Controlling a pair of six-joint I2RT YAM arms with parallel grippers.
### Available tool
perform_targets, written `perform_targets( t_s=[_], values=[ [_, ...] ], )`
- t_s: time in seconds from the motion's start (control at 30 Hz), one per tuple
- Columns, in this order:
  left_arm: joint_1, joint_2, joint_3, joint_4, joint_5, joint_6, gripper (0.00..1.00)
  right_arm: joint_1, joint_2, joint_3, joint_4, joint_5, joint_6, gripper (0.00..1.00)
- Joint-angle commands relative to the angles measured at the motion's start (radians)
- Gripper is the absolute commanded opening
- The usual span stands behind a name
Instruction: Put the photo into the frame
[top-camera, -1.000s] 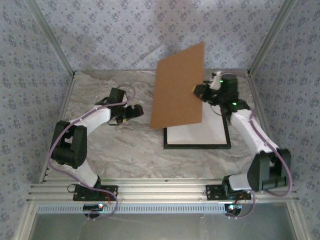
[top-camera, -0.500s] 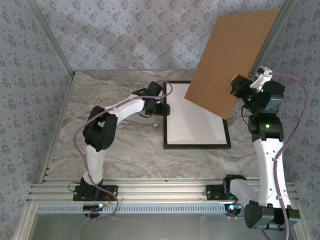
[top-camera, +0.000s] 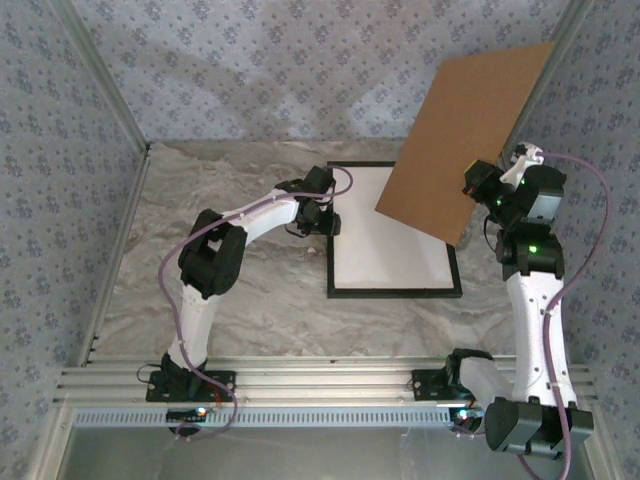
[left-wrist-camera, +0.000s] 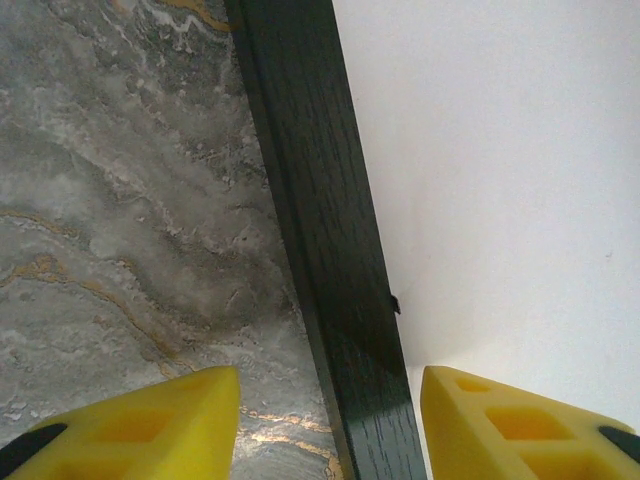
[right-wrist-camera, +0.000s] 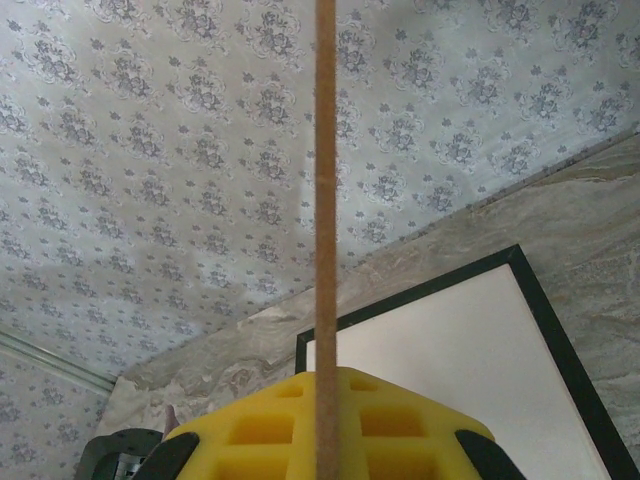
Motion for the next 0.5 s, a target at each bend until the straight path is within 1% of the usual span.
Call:
perform_targets(
  t_s=[0.0,0.1,0.2,0.33,0.47],
  values=[
    [0.005,0.013,-0.005,-0.017,0.008,-0.003,0.54,-0.006,-0.006,0.018,0.111,-0.03,0.011,0.0],
    [0.004,0.018,-0.005,-0.005,0.036,-0.005,0.59,-0.006,-0.002,0.016,0.118,-0.039,0.021,0.0],
    [0.002,0.03,0.003,-0.004,0.048,-0.004,0.6,-0.005,0.001,0.013,0.124,-0.043,0.029,0.0],
    [0.004,0.035,-0.006,-0.014,0.034,-0.004,0.49,-0.005,-0.001,0.01,0.122,-0.042,0.032,0.0],
    [0.028,0.021,-0.041,-0.007,0.032,-0.008,0.42,-0.006,-0.001,0.011,0.121,-0.043,0.029,0.0]
  ],
)
